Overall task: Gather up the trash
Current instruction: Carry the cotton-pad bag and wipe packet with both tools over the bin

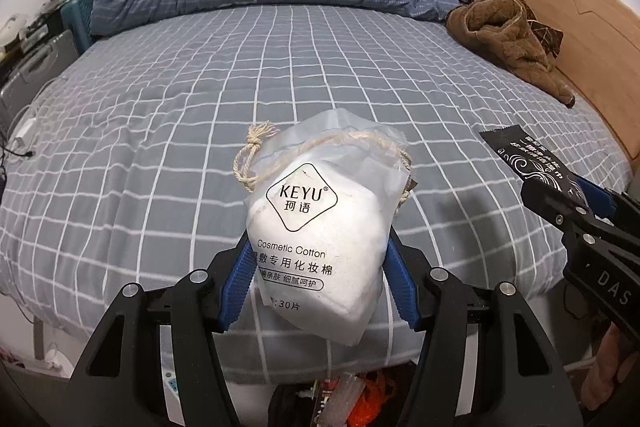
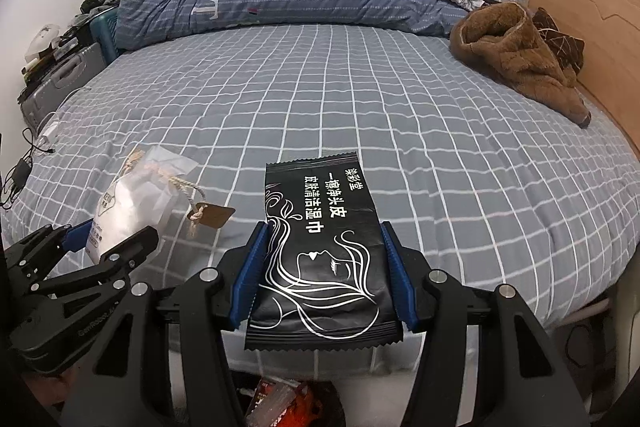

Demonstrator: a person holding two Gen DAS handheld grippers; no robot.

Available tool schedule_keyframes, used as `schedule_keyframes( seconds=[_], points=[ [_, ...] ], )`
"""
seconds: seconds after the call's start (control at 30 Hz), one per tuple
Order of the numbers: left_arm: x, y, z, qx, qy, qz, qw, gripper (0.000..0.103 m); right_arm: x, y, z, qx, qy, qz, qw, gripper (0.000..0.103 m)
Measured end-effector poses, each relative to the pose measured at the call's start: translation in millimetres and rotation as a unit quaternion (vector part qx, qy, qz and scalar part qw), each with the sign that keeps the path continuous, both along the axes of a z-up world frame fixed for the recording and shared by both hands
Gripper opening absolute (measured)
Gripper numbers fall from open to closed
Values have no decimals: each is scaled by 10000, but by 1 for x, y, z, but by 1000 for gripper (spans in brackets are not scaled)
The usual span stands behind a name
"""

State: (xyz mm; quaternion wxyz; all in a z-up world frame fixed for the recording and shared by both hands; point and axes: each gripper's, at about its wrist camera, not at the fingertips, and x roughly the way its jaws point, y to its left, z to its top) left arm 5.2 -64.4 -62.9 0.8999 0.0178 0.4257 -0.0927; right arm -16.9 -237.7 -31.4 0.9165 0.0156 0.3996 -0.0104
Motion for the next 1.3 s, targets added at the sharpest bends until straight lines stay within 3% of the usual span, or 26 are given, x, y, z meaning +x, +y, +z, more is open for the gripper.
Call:
schedule_keyframes(
  seconds=[0.43, 1.3],
  points=[
    [-60, 15, -3, -75, 179, 59, 9998, 58, -59, 21, -9, 17, 85, 116, 9999, 53],
    [-163, 32, -20, 190, 582, 114, 9981, 58, -167, 30, -28, 64, 366, 150, 9992, 53]
  ],
)
